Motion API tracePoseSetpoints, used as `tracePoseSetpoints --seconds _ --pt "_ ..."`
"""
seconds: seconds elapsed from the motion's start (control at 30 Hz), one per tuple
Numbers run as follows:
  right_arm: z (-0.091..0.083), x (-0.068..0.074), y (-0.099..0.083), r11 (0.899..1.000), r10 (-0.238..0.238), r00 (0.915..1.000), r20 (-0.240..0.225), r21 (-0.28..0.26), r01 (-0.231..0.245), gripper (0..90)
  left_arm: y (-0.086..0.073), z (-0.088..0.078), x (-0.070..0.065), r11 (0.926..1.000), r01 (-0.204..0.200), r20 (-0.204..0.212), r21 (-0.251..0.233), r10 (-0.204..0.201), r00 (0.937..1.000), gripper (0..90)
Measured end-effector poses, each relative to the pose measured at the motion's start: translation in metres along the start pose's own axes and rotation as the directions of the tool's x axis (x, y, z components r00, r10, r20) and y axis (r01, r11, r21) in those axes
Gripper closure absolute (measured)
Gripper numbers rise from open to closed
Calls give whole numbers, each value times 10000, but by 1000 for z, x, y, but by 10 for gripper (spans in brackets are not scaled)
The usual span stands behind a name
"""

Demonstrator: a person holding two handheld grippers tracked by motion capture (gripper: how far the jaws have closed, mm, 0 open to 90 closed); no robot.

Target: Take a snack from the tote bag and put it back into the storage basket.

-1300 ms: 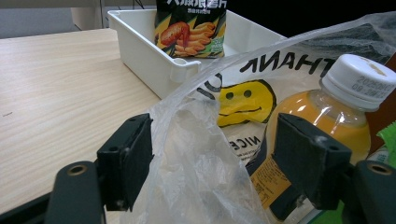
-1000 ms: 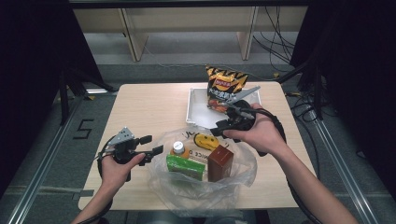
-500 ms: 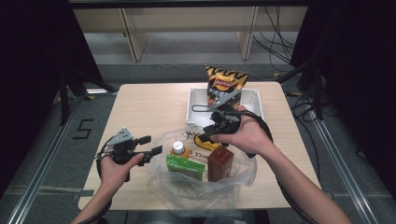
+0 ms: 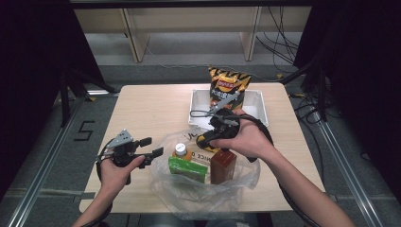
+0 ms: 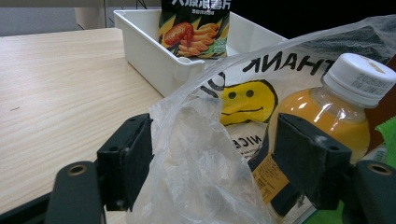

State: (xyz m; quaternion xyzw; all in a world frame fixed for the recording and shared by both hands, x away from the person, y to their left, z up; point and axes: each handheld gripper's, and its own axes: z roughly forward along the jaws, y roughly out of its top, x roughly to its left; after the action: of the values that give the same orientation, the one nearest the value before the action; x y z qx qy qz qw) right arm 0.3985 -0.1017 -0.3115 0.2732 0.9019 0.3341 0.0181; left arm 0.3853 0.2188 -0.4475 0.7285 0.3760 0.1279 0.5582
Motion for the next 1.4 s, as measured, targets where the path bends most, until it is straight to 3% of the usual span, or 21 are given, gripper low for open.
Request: tracePoseSetpoints --seconds 0.03,0.5,0.67,1.17,1.27,1.4 --pt "0 0 1 9999 -134 9999 -11 66 134 634 0 0 0 9999 118 -43 -2 -118 9999 277" --pt "3 9 0 9962 -111 9997 -230 857 130 649 3 3 -4 9999 -87 38 71 86 10000 278" --pt "3 12 2 9940 -441 9984 -355 990 474 657 4 2 -4 9999 -120 11 36 120 9999 277" --pt "25 18 4 9796 -506 9961 -725 1907 636 654 3 3 -4 9999 -157 114 13 157 9998 277" --pt "27 20 5 9771 -529 9960 -721 2019 665 654 3 4 -5 10000 18 33 4 -18 10000 277" --pt "31 21 5 9719 -647 9945 -818 2209 814 654 3 4 -4 9999 -135 125 27 135 9998 277"
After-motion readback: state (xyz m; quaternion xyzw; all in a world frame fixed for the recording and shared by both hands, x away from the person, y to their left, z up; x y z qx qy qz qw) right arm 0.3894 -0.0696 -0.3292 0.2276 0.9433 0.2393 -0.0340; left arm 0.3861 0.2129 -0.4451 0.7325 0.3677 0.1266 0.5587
